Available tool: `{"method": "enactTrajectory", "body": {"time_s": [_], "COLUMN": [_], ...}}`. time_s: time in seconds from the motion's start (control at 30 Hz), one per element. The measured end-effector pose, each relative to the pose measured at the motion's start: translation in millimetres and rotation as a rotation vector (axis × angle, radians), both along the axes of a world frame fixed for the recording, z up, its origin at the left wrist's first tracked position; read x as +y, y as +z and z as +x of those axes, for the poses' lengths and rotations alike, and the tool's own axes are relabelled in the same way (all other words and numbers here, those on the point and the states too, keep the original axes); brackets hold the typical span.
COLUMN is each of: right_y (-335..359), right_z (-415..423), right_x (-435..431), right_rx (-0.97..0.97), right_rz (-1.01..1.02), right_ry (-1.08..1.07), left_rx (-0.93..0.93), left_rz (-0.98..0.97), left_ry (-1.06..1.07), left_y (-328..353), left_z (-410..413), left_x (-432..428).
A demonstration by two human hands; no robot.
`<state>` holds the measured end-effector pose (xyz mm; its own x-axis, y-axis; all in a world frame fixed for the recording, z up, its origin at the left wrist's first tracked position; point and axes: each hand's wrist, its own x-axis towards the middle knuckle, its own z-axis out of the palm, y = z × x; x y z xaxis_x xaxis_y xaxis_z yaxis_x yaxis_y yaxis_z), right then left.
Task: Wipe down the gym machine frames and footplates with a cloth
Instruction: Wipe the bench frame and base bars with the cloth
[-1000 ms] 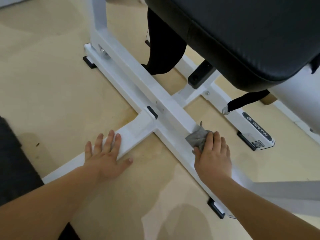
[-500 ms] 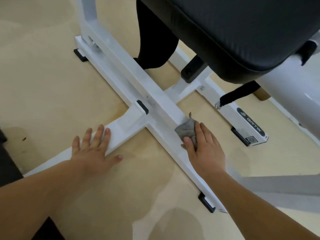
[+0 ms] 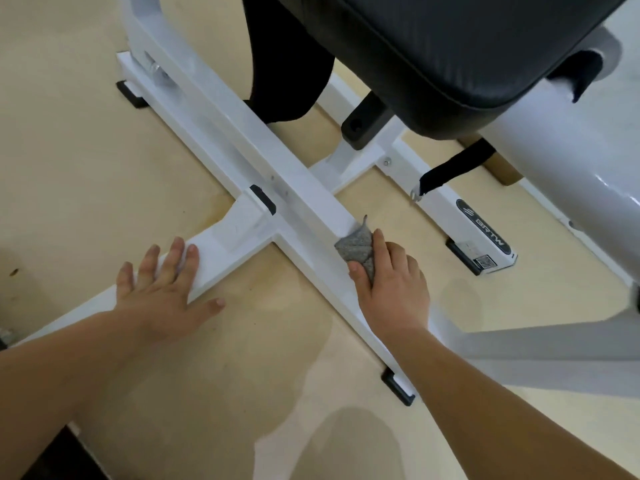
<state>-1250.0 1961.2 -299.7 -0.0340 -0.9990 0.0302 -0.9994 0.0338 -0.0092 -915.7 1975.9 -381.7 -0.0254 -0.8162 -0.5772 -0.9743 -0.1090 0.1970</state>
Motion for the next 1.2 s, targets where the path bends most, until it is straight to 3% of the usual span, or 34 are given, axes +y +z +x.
{"method": "enactTrajectory", "body": {"time_s": [0.2, 0.37, 0.6, 0.83, 1.03, 1.2], "right_y": [-2, -6, -3, -4, -9, 8], "right_z": [-46, -32, 33, 82, 15, -40], "right_x": [57, 56, -21, -97, -50, -21], "right_rx": [0.020, 0.094, 0.041, 0.115, 0.110, 0.386], "right_rz": [-0.039, -0.025, 0.005, 0.034, -0.026, 0.065], "right_ry": [-0.161, -0.244, 0.004, 0.342, 0.645, 0.782], "left_rx": [0.001, 0.005, 0.010, -0.004, -0.028, -0.049], "left_rz": [0.001, -0.017, 0.036, 0.040, 0.052, 0.060], "left_ry": [-0.001, 0.006, -0.016, -0.017, -0.030, -0.030], "left_y": [1, -4, -1, 0, -1, 0], "left_z": [0, -3, -5, -3, 0, -1], "left_x": [0, 3, -1, -1, -3, -2]}}
